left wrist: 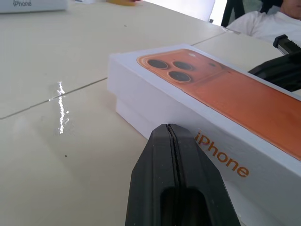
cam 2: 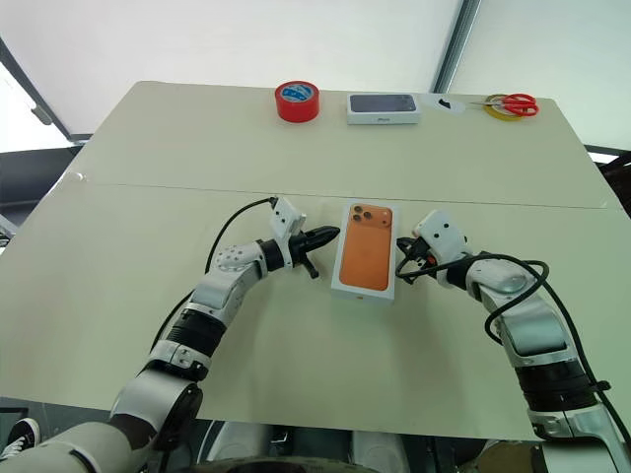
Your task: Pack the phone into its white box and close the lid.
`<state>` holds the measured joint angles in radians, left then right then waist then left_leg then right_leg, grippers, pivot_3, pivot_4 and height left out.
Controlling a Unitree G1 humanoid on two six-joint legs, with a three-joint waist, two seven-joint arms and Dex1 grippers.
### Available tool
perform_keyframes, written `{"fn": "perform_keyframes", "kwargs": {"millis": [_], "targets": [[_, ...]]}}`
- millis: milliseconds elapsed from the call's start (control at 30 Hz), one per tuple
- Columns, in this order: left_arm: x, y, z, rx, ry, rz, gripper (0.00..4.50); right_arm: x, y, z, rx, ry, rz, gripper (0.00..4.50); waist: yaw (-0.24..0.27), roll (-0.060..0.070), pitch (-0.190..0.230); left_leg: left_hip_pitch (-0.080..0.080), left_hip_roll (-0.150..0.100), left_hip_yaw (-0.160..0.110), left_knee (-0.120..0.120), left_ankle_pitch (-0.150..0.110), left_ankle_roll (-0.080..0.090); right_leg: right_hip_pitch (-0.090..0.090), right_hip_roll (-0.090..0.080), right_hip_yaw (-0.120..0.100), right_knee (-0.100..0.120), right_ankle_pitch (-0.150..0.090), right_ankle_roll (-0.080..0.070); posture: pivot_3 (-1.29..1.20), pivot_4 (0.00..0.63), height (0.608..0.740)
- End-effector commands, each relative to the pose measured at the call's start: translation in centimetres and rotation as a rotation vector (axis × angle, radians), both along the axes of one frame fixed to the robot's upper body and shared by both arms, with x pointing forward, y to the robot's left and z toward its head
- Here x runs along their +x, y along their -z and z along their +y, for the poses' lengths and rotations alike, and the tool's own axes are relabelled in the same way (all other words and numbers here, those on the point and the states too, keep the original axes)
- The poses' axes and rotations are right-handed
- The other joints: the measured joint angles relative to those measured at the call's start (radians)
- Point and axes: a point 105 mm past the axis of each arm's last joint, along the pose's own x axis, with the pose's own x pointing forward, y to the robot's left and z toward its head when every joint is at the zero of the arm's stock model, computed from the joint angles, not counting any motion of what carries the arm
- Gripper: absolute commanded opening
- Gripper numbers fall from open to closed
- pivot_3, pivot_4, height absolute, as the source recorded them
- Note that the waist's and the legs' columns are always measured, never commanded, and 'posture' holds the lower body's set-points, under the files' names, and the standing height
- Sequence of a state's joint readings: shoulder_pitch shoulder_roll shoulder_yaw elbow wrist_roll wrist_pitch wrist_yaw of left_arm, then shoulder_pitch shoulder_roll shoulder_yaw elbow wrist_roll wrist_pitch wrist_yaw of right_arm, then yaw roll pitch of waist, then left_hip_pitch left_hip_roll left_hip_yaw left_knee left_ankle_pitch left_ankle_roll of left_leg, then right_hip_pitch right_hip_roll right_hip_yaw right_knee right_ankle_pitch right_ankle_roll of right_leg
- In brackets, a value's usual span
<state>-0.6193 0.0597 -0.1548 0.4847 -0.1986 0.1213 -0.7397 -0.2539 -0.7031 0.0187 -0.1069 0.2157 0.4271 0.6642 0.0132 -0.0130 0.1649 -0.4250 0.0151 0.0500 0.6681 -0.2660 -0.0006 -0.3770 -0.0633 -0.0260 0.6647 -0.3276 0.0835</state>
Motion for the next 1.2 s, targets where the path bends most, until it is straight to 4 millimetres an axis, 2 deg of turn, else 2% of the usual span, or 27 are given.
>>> {"fn": "perform_keyframes", "kwargs": {"millis": [33, 300, 733, 867, 1067, 1200], "targets": [[0.3, -1.4, -0.8, -0.014, 0.016, -0.053, 0.00, 0.7, -2.0, 0.4, 0.024, -0.005, -0.073, 0.02, -0.001, 0.000, 0.000, 0.000, 0.000, 0.000, 0.000, 0.000, 0.000, 0.000, 0.000, 0.000, 0.000, 0.000, 0.000, 0.00, 0.150, 0.740], [0.0, -0.9, -0.9, -0.006, 0.033, -0.039, 0.00, 0.7, -1.3, 0.3, -0.039, -0.011, -0.061, 0.02, 0.000, 0.000, 0.000, 0.000, 0.000, 0.000, 0.000, 0.001, -0.001, 0.000, 0.000, 0.000, 0.000, 0.000, 0.000, 0.00, 0.150, 0.740], [-0.4, -0.5, -1.0, 0.012, 0.051, -0.035, 0.00, -1.4, -0.9, 0.6, -0.046, -0.076, -0.004, 0.02, 0.001, 0.000, 0.000, 0.000, 0.000, 0.000, 0.000, 0.001, -0.001, 0.000, 0.000, 0.000, 0.000, 0.000, 0.000, 0.00, 0.150, 0.740], [-0.6, -0.4, -0.9, 0.010, 0.051, -0.031, 0.00, -0.6, -0.6, -0.3, -0.085, -0.023, -0.027, 0.02, 0.000, 0.000, 0.000, 0.000, 0.000, 0.000, 0.000, 0.001, -0.001, 0.000, 0.000, 0.000, 0.001, 0.000, 0.000, 0.00, 0.150, 0.740], [-0.3, -0.3, -0.5, 0.021, 0.015, -0.048, 0.00, -0.8, -0.3, -0.5, -0.110, -0.041, -0.025, 0.02, 0.000, 0.000, 0.000, 0.000, 0.000, 0.000, 0.000, 0.001, -0.001, 0.000, 0.000, 0.000, 0.001, 0.000, 0.000, 0.00, 0.150, 0.740], [0.1, -0.5, 0.4, 0.018, -0.017, -0.054, 0.00, -0.1, -1.2, -1.5, -0.097, 0.010, -0.056, 0.02, 0.000, 0.000, 0.000, 0.000, 0.000, 0.000, 0.000, 0.001, -0.001, 0.000, 0.000, 0.000, 0.001, 0.000, 0.000, 0.00, 0.150, 0.740]]}}
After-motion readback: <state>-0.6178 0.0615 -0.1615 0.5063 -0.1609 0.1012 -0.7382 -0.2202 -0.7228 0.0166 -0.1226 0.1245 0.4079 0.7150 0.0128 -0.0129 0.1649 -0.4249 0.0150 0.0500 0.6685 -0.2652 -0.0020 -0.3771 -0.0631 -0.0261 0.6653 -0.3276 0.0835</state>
